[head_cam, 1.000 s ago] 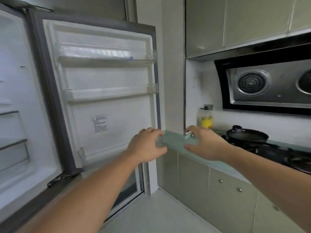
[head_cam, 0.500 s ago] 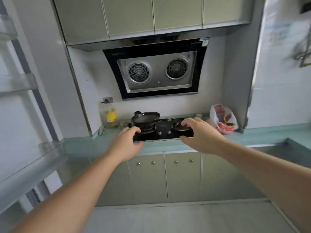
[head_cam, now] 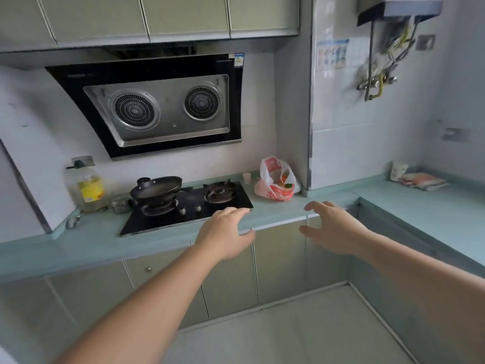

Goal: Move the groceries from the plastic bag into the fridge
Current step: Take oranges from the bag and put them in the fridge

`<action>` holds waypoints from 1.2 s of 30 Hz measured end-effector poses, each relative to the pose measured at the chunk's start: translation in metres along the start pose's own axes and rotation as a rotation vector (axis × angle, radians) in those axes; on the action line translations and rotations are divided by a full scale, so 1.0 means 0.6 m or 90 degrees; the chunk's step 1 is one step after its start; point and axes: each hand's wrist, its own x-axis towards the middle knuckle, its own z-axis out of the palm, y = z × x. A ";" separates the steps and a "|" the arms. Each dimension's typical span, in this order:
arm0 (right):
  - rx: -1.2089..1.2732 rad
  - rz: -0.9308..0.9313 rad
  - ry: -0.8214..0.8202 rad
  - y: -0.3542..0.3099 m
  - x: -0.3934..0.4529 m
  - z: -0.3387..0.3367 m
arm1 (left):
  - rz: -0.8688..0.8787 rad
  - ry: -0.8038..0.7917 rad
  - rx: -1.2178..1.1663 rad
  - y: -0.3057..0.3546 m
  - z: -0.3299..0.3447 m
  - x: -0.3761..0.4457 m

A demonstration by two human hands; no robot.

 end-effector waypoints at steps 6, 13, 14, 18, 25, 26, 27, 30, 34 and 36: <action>0.066 0.029 0.006 0.071 0.061 -0.001 | -0.022 -0.034 0.015 0.030 0.042 0.086; 0.071 0.054 0.010 0.126 0.212 0.006 | -0.024 -0.043 -0.022 0.007 0.099 0.252; 0.065 0.056 0.008 0.134 0.239 0.011 | -0.025 -0.043 -0.037 -0.001 0.113 0.282; 0.047 0.086 -0.009 0.171 0.349 0.027 | -0.015 -0.069 -0.054 -0.039 0.162 0.408; 0.033 0.112 -0.013 0.221 0.521 0.048 | 0.006 -0.095 -0.088 -0.071 0.220 0.584; 0.028 0.109 -0.010 0.228 0.545 0.052 | 0.011 -0.099 -0.088 -0.071 0.230 0.606; 0.026 0.107 -0.009 0.236 0.569 0.057 | 0.012 -0.103 -0.089 -0.072 0.241 0.628; 0.032 0.089 -0.020 0.268 0.645 0.076 | 0.002 -0.116 -0.091 -0.072 0.277 0.692; 0.052 0.048 -0.028 0.317 0.745 0.095 | -0.038 -0.131 -0.067 -0.067 0.318 0.774; 0.068 0.039 -0.046 0.346 0.800 0.103 | -0.067 -0.137 -0.070 -0.060 0.334 0.822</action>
